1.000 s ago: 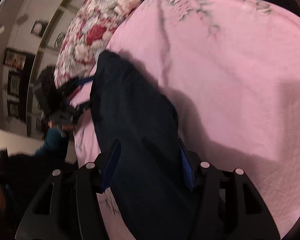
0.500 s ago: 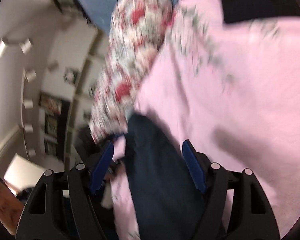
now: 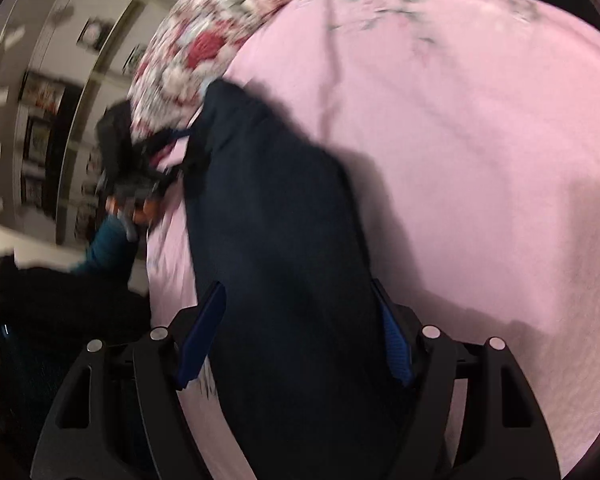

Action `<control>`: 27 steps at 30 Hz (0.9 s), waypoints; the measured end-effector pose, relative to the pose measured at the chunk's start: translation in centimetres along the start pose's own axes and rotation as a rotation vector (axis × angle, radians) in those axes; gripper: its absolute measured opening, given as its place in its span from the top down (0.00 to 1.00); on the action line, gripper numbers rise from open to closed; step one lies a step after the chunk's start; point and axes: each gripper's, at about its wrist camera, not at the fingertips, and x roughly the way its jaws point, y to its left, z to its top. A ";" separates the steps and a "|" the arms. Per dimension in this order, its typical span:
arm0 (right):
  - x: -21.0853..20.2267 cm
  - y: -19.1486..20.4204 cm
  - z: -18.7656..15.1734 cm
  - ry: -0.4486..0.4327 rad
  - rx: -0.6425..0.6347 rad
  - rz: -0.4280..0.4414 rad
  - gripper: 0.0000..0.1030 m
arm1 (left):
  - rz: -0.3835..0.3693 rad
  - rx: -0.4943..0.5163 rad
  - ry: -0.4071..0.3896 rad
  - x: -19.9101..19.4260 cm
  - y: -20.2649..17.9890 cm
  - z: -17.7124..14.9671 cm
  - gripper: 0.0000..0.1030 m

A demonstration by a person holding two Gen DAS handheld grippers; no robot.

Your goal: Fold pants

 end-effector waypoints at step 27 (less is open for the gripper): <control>1.7 -1.1 3.9 -0.155 0.180 0.199 0.25 | 0.013 -0.010 0.027 0.8 0.2 0.7 0.02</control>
